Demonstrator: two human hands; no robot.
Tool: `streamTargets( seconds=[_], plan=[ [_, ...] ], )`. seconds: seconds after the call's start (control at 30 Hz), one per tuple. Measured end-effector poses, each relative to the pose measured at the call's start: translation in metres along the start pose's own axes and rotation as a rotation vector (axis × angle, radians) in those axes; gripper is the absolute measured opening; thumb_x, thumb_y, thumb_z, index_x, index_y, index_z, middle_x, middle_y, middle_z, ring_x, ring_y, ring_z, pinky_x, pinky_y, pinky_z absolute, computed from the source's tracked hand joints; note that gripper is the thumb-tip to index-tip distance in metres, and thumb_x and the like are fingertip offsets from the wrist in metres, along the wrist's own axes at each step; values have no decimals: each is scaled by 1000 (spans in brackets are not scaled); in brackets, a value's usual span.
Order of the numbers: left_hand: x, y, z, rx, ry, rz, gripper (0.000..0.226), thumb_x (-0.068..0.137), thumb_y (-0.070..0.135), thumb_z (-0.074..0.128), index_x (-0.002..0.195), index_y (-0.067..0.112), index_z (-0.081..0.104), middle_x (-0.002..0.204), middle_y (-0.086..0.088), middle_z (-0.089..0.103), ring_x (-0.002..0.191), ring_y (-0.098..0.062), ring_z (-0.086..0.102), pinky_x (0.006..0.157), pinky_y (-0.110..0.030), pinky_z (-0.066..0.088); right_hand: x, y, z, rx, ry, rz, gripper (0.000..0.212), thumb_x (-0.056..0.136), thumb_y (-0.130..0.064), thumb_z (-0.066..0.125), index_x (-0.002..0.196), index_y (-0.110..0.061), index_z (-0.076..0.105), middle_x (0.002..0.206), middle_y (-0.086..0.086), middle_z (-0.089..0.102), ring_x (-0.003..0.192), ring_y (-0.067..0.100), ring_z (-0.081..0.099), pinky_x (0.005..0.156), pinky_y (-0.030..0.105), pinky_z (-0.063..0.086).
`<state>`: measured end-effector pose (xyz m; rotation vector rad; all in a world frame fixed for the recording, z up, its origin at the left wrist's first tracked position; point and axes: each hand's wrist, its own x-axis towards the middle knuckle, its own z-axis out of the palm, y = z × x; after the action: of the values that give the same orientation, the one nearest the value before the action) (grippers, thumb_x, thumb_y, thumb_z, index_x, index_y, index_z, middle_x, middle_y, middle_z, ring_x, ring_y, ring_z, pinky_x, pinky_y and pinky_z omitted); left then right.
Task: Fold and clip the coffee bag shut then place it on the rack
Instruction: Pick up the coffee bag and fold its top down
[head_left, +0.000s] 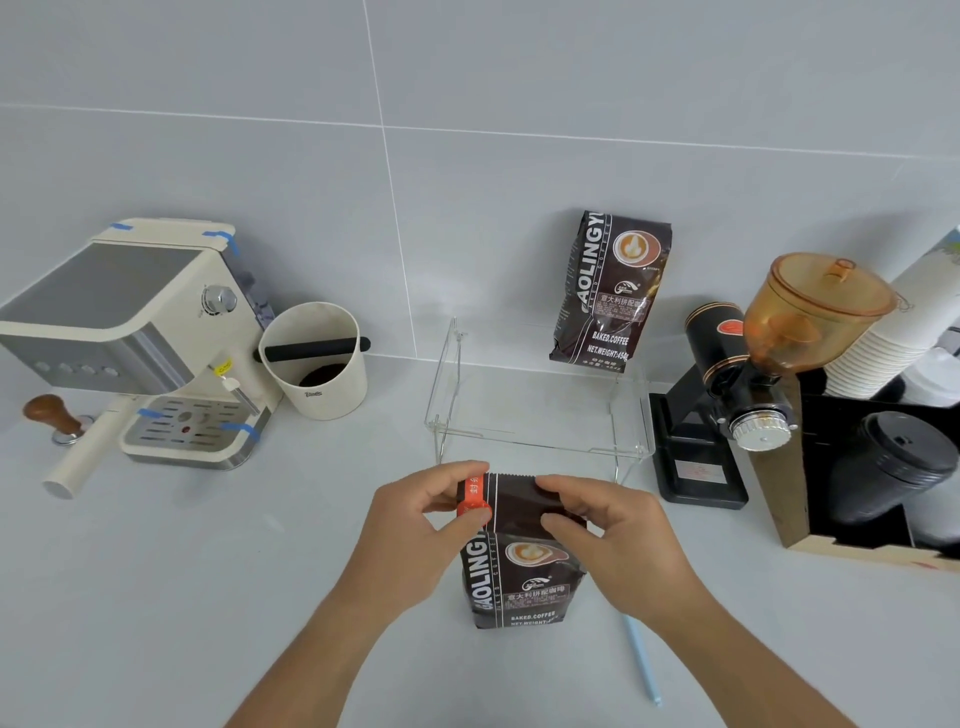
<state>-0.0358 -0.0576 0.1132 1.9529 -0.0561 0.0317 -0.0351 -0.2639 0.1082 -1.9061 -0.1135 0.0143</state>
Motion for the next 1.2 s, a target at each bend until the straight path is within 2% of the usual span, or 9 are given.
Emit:
streamTargets(
  seconds=[0.1, 0.2, 0.43, 0.57, 0.67, 0.8, 1.0, 1.1, 1.2],
  plan=[
    [-1, -1, -1, 72, -8, 63, 41, 78, 8, 76, 108, 35, 70, 99, 25, 66, 89, -2, 66, 80, -5, 49, 0, -1, 1, -74, -7, -41, 51, 78, -3, 75, 86, -53, 71, 90, -23, 71, 84, 8, 68, 76, 18, 55],
    [0, -2, -3, 127, -19, 95, 34, 79, 12, 76, 109, 26, 72, 102, 22, 63, 91, -8, 65, 79, -9, 50, 1, -2, 3, -144, 1, -69, 31, 78, -7, 76, 95, -33, 75, 95, -22, 67, 83, 10, 66, 75, 21, 54],
    [2, -3, -9, 222, -85, 119, 17, 81, 23, 74, 96, 29, 77, 74, 14, 66, 85, -2, 63, 68, -6, 43, -1, -5, 1, -232, -20, -94, 13, 80, -10, 74, 82, -22, 75, 95, -14, 64, 81, 8, 62, 59, 9, 43],
    [4, -3, -11, 177, -125, 89, 11, 82, 22, 74, 85, 32, 78, 88, 9, 61, 76, -4, 61, 57, -6, 39, -1, -9, 0, -246, -31, -119, 14, 79, -7, 74, 73, -20, 73, 88, -8, 64, 75, 9, 59, 53, 8, 40],
    [5, -5, -11, 151, -163, 76, 17, 84, 21, 72, 77, 37, 75, 86, 5, 61, 75, -7, 61, 60, -9, 40, -1, -10, -3, -242, -41, -128, 14, 79, -7, 74, 70, -18, 72, 85, -9, 63, 71, 10, 58, 53, 8, 39],
    [9, -11, -14, 75, -241, 24, 16, 85, 17, 70, 78, 29, 78, 76, 10, 63, 73, -5, 62, 67, -16, 45, 0, -12, -4, -251, -62, -141, 18, 81, -7, 73, 69, -21, 71, 88, -7, 64, 72, 10, 58, 57, 9, 40],
    [10, -14, -10, -136, -259, -39, 18, 84, 7, 71, 75, 20, 78, 76, 11, 66, 70, -4, 62, 68, -12, 46, -2, -18, -4, -180, -88, -75, 34, 83, -5, 69, 65, -35, 65, 76, -14, 69, 70, 6, 61, 58, 10, 43],
    [8, -16, -6, -326, -237, -136, 18, 83, 0, 70, 80, 16, 79, 77, 0, 75, 75, -12, 65, 71, -18, 51, 0, -19, -3, -105, -85, 28, 32, 82, -5, 71, 63, -31, 70, 70, -12, 72, 65, 2, 62, 60, 14, 48],
    [6, -15, -4, -427, -184, -196, 31, 83, -7, 67, 79, 21, 78, 67, -4, 73, 66, -12, 65, 68, -16, 51, 2, -20, 0, -22, -82, 95, 26, 80, -3, 73, 65, -24, 73, 69, -9, 74, 64, 3, 64, 63, 12, 50]
  ],
)
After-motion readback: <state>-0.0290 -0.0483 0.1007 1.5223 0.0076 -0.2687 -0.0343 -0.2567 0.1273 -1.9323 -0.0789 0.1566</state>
